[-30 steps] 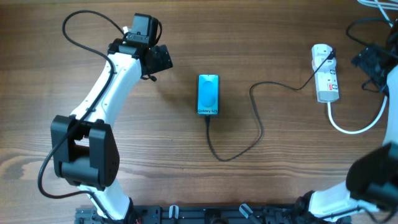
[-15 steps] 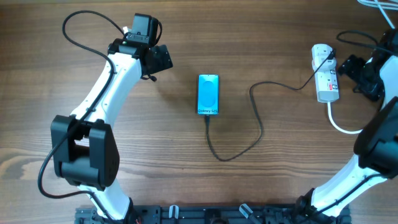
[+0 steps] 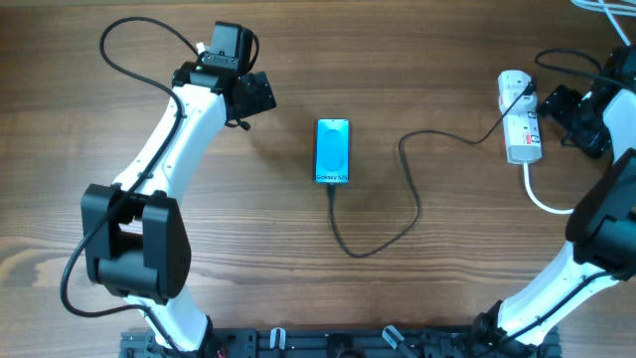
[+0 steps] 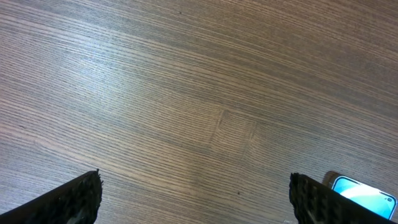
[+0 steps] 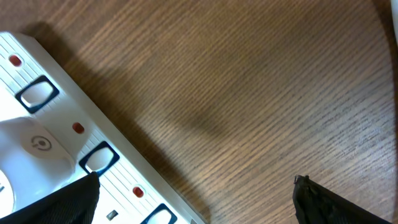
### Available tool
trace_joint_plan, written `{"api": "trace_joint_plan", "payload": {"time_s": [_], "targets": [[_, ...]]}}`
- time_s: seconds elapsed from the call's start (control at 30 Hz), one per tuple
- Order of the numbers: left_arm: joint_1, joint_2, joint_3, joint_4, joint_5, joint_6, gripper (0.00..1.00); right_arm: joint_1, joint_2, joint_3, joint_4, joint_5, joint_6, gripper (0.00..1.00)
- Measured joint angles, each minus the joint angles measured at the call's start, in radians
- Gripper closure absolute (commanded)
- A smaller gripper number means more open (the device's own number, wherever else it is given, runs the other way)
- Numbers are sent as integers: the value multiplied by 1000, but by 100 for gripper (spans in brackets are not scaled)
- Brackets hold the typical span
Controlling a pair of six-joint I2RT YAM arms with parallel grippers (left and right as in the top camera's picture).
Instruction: Plug charger to phone and switch on socket
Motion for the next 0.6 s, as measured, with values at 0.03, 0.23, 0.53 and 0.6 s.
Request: {"api": "trace_joint_plan", "payload": {"time_s": [0.03, 0.23, 0.53, 0.6], "targets": [[0, 0, 0, 0, 0, 0, 0, 0, 0, 0, 8, 0, 0, 0], [0, 0, 0, 0, 0, 0, 0, 0, 0, 0, 34, -3, 0, 0], [0, 0, 0, 0, 0, 0, 0, 0, 0, -50, 86, -3, 0, 0], [0, 0, 0, 0, 0, 0, 0, 0, 0, -74, 103, -3, 0, 0]]}}
